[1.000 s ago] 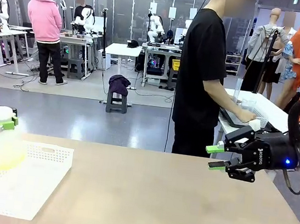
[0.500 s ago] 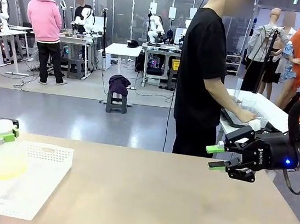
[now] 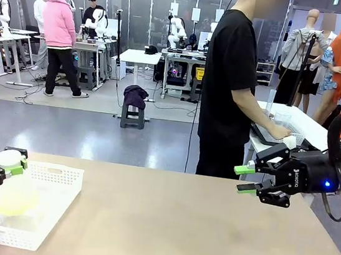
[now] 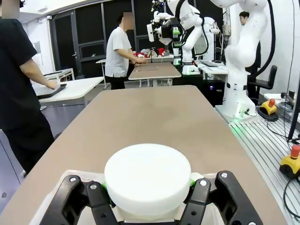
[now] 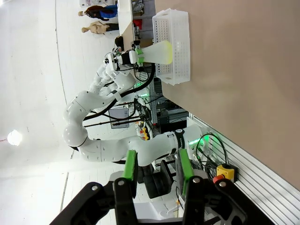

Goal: Prepare the solutions needed for the experiment.
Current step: When the human places the Big flask in the center of the table, pick up the Big flask and place it in the left Organizing basket.

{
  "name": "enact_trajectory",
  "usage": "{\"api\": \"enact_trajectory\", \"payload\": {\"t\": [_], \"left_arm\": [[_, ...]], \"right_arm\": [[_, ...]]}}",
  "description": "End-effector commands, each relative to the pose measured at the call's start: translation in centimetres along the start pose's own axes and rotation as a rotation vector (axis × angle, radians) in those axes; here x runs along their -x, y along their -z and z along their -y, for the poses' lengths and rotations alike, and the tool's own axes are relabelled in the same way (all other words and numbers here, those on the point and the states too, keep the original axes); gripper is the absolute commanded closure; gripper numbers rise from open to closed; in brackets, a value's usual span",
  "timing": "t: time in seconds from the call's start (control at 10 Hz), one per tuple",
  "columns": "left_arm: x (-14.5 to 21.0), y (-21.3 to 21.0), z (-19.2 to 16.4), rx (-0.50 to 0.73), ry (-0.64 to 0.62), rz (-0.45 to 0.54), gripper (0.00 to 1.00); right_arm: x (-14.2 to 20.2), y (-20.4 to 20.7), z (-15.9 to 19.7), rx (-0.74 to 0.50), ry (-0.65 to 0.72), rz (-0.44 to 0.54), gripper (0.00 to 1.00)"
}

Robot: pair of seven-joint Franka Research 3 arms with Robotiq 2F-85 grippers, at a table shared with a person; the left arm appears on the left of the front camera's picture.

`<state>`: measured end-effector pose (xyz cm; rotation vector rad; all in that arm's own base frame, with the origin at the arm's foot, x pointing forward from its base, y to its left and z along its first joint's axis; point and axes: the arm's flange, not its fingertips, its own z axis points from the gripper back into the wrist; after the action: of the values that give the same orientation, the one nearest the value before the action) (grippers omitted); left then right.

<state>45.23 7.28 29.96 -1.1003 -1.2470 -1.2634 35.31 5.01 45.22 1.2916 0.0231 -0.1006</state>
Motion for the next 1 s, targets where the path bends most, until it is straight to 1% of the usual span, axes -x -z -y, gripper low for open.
{"api": "enact_trajectory", "payload": {"t": [0.0, 0.3, 0.4, 0.5, 0.6, 0.7, 0.8, 0.9], "left_arm": [[1.0, 0.4, -0.8, 0.025, 0.029, -0.023, 1.00], [2.2, 1.3, -0.9, 0.045, 0.021, -0.015, 1.00], [2.5, 1.4, -0.9, 0.049, -0.003, -0.031, 1.00], [2.6, 1.4, -0.9, 0.048, -0.019, -0.032, 0.71], [2.6, 1.4, -0.8, 0.052, -0.023, -0.038, 0.59], [2.6, 1.9, -0.8, 0.053, -0.032, -0.045, 0.51], [2.6, 2.3, -0.9, 0.060, -0.035, -0.052, 0.39], [2.5, 2.0, -0.9, 0.068, -0.035, -0.064, 0.31]], "right_arm": [[0.0, 0.0, -0.1, -0.004, -0.006, 0.002, 0.56], [0.0, 0.0, -0.1, -0.004, -0.006, 0.002, 0.56], [0.0, 0.0, -0.1, -0.004, -0.006, 0.002, 0.56], [0.0, 0.0, -0.1, -0.004, -0.006, 0.002, 0.56], [0.0, 0.0, -0.1, -0.004, -0.006, 0.002, 0.56], [0.0, 0.0, -0.1, -0.004, -0.006, 0.002, 0.56], [0.0, 0.0, -0.1, -0.004, -0.006, 0.002, 0.56], [0.0, 0.0, -0.1, -0.004, -0.006, 0.002, 0.56]]}}
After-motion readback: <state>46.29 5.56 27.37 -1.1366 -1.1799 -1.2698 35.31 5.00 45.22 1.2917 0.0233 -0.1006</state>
